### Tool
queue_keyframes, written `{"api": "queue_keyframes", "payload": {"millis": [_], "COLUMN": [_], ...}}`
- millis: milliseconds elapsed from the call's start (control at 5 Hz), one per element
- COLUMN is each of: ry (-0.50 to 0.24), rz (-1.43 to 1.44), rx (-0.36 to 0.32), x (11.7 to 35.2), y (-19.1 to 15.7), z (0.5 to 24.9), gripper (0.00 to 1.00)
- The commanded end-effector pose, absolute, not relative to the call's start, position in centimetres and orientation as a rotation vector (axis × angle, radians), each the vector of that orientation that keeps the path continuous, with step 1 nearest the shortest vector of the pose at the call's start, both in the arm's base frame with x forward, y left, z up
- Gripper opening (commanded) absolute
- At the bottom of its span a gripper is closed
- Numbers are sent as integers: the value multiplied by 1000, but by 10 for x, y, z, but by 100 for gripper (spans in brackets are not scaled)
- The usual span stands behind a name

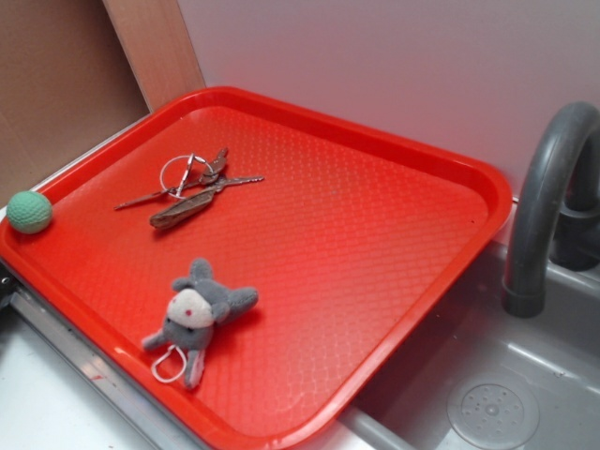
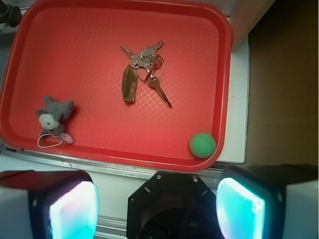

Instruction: Grab the wood chip.

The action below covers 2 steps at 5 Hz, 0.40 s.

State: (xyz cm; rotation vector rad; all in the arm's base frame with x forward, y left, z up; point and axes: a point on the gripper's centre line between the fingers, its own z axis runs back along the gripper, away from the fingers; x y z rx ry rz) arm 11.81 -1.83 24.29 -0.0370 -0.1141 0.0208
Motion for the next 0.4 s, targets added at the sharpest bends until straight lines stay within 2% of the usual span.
{"api": "queue_keyframes", "payload": {"millis": [0,200], "ry": [-114,-133], "rz": [21,73], "rx": [-37,-58], "x": [118,128], "y": [-18,-28], "z": [243,240], "gripper": [100,100]}}
